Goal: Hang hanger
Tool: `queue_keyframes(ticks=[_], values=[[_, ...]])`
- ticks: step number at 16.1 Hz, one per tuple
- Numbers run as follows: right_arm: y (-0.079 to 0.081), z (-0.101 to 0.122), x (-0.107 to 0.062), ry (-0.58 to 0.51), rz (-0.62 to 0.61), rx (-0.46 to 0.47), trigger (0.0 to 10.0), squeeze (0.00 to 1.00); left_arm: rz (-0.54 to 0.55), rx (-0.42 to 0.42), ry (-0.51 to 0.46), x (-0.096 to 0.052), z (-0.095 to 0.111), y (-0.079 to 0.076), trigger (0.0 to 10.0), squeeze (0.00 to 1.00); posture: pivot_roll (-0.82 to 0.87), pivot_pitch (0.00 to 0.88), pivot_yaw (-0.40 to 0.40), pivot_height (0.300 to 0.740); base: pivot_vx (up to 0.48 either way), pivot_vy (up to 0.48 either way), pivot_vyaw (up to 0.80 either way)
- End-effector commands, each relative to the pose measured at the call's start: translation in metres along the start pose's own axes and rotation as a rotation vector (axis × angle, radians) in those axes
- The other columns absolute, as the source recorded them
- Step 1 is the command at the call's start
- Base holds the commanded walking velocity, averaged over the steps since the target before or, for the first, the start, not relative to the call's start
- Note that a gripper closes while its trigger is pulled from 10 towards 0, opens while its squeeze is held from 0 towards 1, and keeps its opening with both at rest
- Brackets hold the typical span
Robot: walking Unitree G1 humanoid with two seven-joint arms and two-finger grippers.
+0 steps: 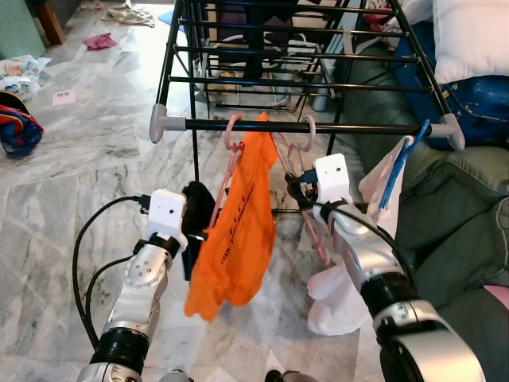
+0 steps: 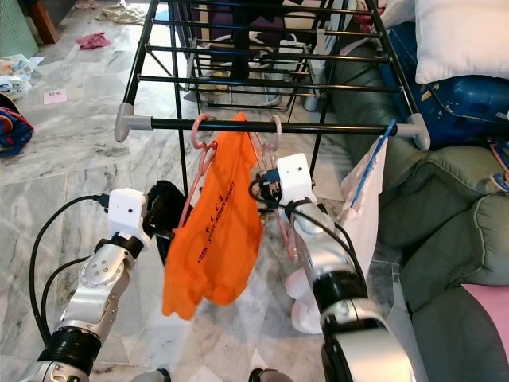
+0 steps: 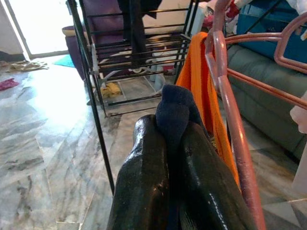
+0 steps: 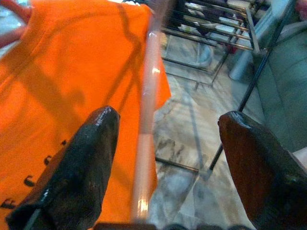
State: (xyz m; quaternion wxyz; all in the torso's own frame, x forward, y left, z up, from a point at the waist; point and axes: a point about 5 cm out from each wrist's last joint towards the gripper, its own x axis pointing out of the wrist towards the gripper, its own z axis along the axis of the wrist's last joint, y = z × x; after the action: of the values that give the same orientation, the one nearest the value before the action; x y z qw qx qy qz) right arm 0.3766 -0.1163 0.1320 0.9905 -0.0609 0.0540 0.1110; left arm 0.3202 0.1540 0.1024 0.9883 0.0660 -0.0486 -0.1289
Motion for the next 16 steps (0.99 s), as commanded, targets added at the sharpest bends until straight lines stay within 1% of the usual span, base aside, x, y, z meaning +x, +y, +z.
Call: queue_keyframes(ticks=[1,5,10,11,12,13,14,15,16], values=[[-0.002,0.0,0.002,0.021,-0.02,0.037,0.0,0.0,-0.02,-0.002,-0.008,0.003,0.003,-0.003,10.0,0.0,0.06,0.188,-0.057,0.74,0.0,0.0,0.0],[-0.002,0.002,0.006,0.037,-0.033,0.044,0.0,0.0,-0.022,-0.005,-0.005,0.005,0.003,-0.005,10.0,0.0,0.05,0.185,-0.06,0.74,0.0,0.0,0.0],[-0.013,-0.003,0.004,0.062,-0.078,0.027,0.0,0.0,-0.029,-0.007,0.006,0.005,0.001,-0.009,10.0,0.0,0.05,0.182,-0.056,0.74,0.0,0.0,0.0],[-0.014,-0.004,0.004,0.068,-0.083,0.026,0.1,0.0,-0.032,-0.006,0.011,0.006,0.0,-0.01,10.0,0.0,0.05,0.182,-0.054,0.74,0.0,0.0,0.0],[-0.014,-0.003,0.004,0.068,-0.087,0.026,0.9,0.0,-0.034,-0.006,0.014,0.007,0.0,-0.01,10.0,0.0,0.05,0.182,-0.054,0.74,0.0,0.0,0.0],[-0.014,-0.003,0.005,0.065,-0.087,0.028,1.1,0.0,-0.035,-0.006,0.014,0.007,0.0,-0.011,10.0,0.0,0.05,0.182,-0.054,0.74,0.0,0.0,0.0],[-0.012,-0.004,0.004,0.062,-0.079,0.035,1.0,0.0,-0.035,-0.006,0.017,0.008,0.0,-0.012,10.0,0.0,0.05,0.182,-0.054,0.74,0.0,0.0,0.0],[-0.012,-0.008,0.002,0.065,-0.072,0.035,0.6,0.0,-0.034,-0.007,0.023,0.008,-0.001,-0.013,10.0,0.0,0.05,0.182,-0.054,0.74,0.0,0.0,0.0],[-0.013,-0.01,0.001,0.07,-0.07,0.034,1.0,0.0,-0.035,-0.008,0.024,0.007,-0.001,-0.014,10.0,0.0,0.04,0.179,-0.052,0.74,0.0,0.0,0.0]])
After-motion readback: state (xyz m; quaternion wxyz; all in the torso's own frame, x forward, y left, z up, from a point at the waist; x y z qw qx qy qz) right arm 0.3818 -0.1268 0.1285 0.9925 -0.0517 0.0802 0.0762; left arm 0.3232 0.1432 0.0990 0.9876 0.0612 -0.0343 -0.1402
